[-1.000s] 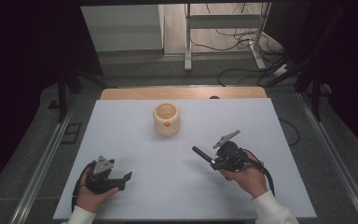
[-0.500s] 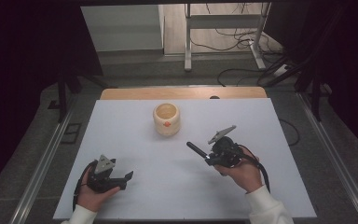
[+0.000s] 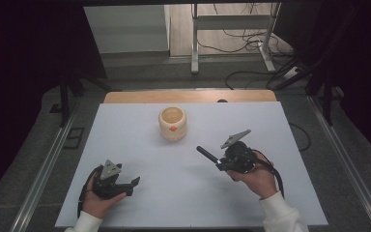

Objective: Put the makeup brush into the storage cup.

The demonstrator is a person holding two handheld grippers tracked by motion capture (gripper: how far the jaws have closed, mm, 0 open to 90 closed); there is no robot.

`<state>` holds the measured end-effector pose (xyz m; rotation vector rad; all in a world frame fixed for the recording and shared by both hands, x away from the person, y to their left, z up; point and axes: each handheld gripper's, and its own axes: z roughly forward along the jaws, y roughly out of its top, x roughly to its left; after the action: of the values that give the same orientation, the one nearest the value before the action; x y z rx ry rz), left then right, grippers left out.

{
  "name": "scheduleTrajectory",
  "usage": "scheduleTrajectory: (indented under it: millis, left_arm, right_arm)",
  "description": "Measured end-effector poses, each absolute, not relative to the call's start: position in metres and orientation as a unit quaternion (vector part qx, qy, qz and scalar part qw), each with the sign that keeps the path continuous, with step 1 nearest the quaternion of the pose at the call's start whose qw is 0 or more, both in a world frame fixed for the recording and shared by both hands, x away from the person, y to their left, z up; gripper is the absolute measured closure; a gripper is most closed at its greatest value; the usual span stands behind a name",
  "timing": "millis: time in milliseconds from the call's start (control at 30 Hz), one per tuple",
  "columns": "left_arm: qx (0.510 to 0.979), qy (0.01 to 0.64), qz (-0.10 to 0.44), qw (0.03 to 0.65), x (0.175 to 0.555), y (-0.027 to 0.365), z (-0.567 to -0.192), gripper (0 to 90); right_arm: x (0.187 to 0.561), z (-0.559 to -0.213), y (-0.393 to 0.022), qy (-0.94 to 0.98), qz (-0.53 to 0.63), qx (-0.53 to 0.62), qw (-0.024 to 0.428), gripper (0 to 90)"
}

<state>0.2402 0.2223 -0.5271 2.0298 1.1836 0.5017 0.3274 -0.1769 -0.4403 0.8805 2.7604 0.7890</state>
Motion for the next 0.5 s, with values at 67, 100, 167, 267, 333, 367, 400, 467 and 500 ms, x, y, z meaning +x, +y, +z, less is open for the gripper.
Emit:
scheduleTrajectory:
  millis: [67,100,167,267,333,367,400,467,500]
  left_arm:
    - [0.787,0.462,0.196,0.359,0.2407,0.2213,-0.5266,15.7]
    - [0.786,0.462,0.198,0.359,0.2409,0.221,-0.5265,15.7]
    - [0.785,0.464,0.201,0.357,0.2416,0.2205,-0.5267,15.7]
    - [0.783,0.471,0.208,0.35,0.2417,0.2204,-0.5265,15.7]
    - [0.781,0.476,0.213,0.344,0.2407,0.2203,-0.5258,15.7]
    - [0.78,0.478,0.213,0.342,0.24,0.2203,-0.5253,15.7]
    - [0.779,0.48,0.215,0.341,0.2393,0.2203,-0.5247,15.6]
    - [0.779,0.481,0.217,0.339,0.2398,0.2205,-0.5232,15.6]
    - [0.778,0.48,0.217,0.341,0.2405,0.2205,-0.5223,15.6]
  right_arm:
    - [0.328,-0.4394,-0.1776,0.917,0.267,0.288,0.068,72.1]
    - [0.3286,-0.4391,-0.178,0.918,0.267,0.286,0.068,72.1]
    - [0.3299,-0.4385,-0.1788,0.917,0.27,0.285,0.068,72.1]
    - [0.3307,-0.4362,-0.1795,0.917,0.274,0.281,0.067,72.1]
    - [0.3309,-0.4337,-0.1791,0.918,0.278,0.275,0.067,72.1]
    - [0.331,-0.4325,-0.1787,0.918,0.28,0.272,0.068,72.1]
    - [0.3306,-0.4316,-0.1781,0.918,0.281,0.271,0.068,72.1]
    - [0.3297,-0.4321,-0.1785,0.92,0.279,0.266,0.067,72.1]
    - [0.3296,-0.4325,-0.1785,0.921,0.278,0.266,0.067,72.1]
